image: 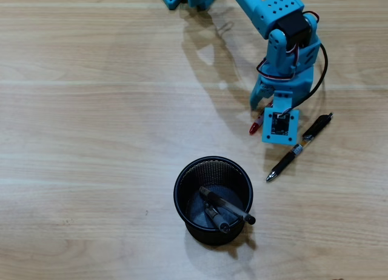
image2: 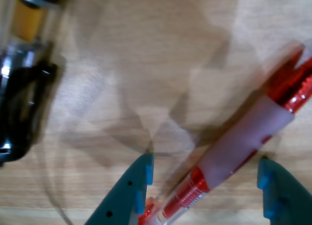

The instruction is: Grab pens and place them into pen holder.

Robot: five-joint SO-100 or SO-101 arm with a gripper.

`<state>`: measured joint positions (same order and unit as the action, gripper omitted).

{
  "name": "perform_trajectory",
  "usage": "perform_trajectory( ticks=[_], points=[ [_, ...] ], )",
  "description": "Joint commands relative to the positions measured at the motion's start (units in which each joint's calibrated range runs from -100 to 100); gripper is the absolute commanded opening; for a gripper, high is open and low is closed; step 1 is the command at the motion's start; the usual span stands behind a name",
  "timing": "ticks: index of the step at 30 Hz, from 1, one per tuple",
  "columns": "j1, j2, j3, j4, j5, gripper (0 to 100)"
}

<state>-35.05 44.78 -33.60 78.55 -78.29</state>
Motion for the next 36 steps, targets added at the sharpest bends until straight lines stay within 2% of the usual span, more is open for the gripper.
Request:
perform_trajectory(
  ticks=[1, 3, 6, 9, 24, 28, 36],
  points=[
    [-0.4, 1.2, -1.0, -2.1, -0.5, 23],
    [-0.4, 1.4, -1.0, -2.1, -0.5, 21],
    [0.0, 1.4, -1.0, -1.6, -0.5, 11],
    [0.2, 1.2, -1.0, -1.4, -0.5, 5],
    [0.5, 0.0, -1.8, -1.2, -0.1, 2],
    [1.0, -5.3, -1.1, -1.0, -0.1, 2],
    [3.5, -20.1, -1.1, 12.2, 0.0, 2]
  ],
)
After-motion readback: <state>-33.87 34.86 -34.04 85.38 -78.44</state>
